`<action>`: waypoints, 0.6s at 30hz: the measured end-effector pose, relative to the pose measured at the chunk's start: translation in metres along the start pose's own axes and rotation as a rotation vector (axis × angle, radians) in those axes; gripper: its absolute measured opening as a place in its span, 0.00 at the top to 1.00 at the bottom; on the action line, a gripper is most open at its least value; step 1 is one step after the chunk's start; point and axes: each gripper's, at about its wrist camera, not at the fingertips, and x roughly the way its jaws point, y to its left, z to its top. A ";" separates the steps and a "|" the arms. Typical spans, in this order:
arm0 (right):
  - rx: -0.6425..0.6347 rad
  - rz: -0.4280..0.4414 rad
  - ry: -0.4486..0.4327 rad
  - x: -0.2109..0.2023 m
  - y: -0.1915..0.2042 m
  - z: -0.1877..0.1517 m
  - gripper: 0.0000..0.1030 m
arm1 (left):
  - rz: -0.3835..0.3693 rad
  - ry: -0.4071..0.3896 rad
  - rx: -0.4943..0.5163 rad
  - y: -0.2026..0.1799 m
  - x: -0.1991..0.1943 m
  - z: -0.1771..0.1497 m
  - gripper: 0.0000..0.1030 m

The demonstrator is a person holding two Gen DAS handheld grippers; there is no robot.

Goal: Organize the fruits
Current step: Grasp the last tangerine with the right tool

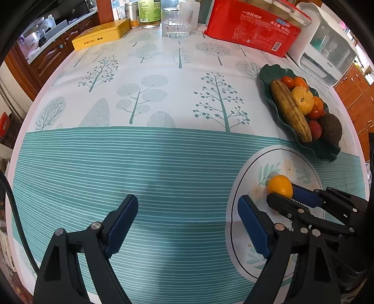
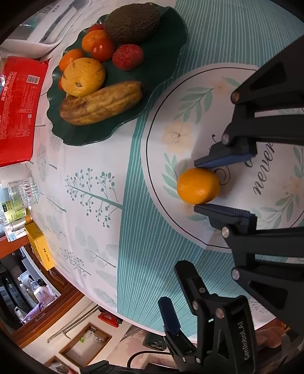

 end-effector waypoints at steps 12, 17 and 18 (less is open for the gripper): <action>0.020 0.032 0.003 -0.004 -0.005 -0.006 0.71 | 0.009 0.016 0.011 -0.003 0.002 -0.005 0.16; 0.037 0.047 -0.009 -0.017 -0.008 -0.010 0.71 | 0.010 0.014 0.029 -0.010 -0.001 -0.006 0.16; 0.041 0.048 -0.014 -0.019 -0.008 -0.011 0.71 | 0.008 0.013 0.034 -0.011 -0.002 -0.006 0.16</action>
